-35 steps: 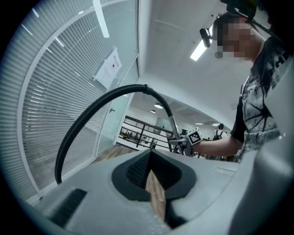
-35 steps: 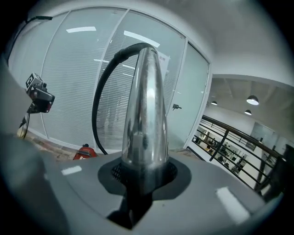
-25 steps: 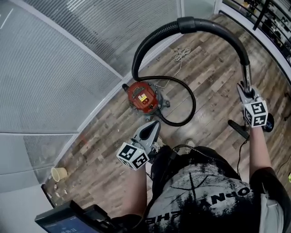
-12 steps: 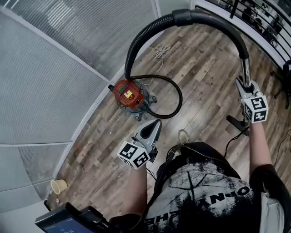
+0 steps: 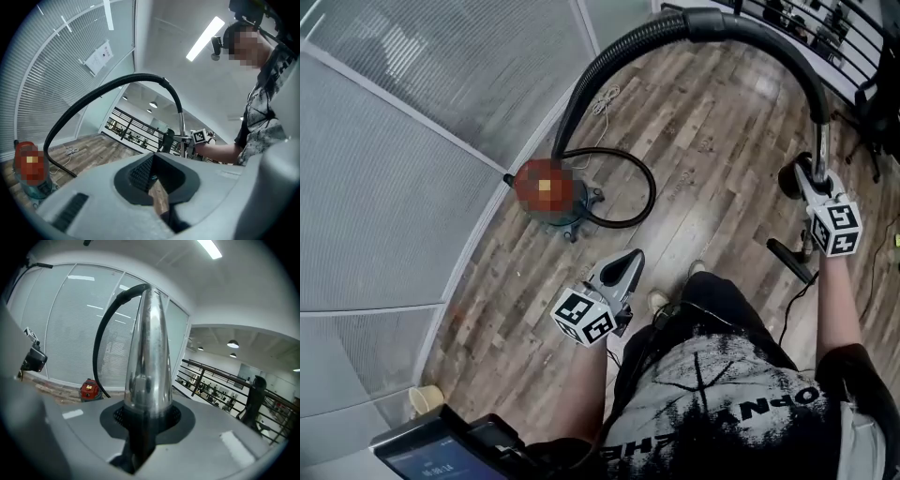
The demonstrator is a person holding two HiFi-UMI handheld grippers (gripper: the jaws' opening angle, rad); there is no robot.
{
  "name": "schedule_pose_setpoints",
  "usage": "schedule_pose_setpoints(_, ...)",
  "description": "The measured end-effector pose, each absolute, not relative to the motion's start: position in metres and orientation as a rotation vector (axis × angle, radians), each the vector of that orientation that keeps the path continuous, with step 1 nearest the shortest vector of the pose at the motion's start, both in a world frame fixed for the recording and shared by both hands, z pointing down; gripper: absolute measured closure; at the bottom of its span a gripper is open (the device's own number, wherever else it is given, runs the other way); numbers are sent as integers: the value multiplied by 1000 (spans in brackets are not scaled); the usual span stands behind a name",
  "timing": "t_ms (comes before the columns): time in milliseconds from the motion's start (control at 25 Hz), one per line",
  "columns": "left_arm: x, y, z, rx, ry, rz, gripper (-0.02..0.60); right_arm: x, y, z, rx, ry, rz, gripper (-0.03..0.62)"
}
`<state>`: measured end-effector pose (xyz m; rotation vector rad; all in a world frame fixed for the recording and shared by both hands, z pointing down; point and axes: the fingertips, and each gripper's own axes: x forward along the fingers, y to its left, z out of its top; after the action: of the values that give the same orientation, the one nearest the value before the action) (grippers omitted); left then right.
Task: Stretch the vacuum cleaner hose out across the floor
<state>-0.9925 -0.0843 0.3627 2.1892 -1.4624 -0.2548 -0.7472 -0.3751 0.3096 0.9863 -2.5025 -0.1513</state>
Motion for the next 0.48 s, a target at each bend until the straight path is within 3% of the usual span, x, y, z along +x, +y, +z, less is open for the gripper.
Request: schedule_pose_setpoints(480,-872,-95,353,2181,-1547,-242,581,-613,-384,305,989,-2607,-103,511)
